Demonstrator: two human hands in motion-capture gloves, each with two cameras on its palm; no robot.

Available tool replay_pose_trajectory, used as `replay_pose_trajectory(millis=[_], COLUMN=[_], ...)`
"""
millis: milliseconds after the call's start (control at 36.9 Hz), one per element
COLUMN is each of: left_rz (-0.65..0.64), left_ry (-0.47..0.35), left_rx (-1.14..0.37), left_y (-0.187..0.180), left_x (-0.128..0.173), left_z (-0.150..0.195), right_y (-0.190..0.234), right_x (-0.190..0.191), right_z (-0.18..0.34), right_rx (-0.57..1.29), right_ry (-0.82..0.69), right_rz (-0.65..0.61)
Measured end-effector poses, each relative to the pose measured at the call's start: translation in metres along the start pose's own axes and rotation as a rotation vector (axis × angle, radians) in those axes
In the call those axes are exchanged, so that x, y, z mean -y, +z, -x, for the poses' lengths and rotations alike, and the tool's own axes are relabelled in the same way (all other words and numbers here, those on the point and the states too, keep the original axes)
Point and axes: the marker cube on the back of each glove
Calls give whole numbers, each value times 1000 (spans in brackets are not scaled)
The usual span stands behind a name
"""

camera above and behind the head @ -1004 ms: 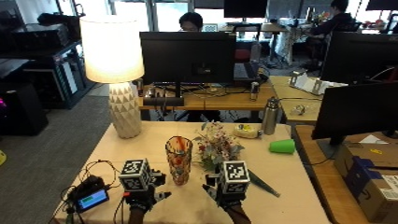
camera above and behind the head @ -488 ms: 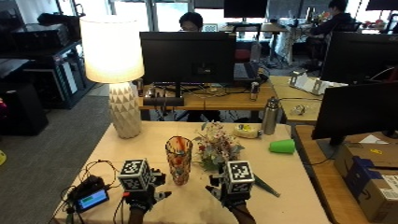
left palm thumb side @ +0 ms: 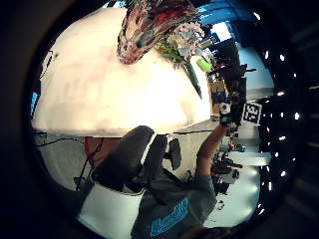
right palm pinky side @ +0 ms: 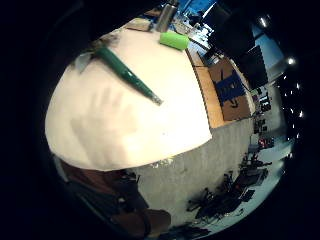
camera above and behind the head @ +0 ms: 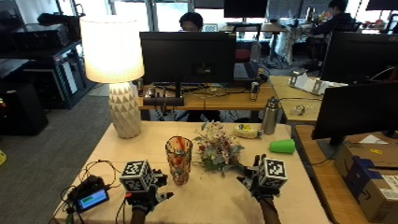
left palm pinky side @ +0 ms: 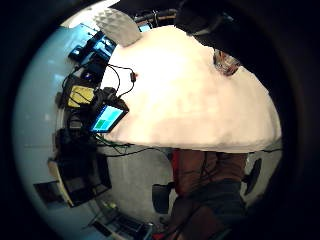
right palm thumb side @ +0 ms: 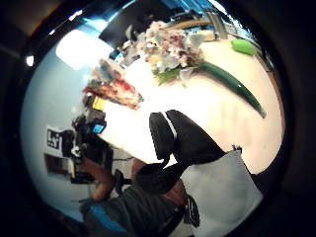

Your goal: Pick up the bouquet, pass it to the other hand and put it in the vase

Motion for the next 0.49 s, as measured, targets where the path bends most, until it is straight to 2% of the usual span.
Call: replay_pose_trajectory(millis=[190,380,488], left_rz=[-7,8,15], left_ry=[12,4,8], left_rx=[-18,-17,-23], left_y=[5,3,9], left_x=[5,1,5], left_z=[1,1,4], right_y=[45,105,115], right_x=[37,63,60], right_z=[-47,-79,-79], right_rx=[36,67,105], right_ry=[61,139,166], right_rz=[30,200,284])
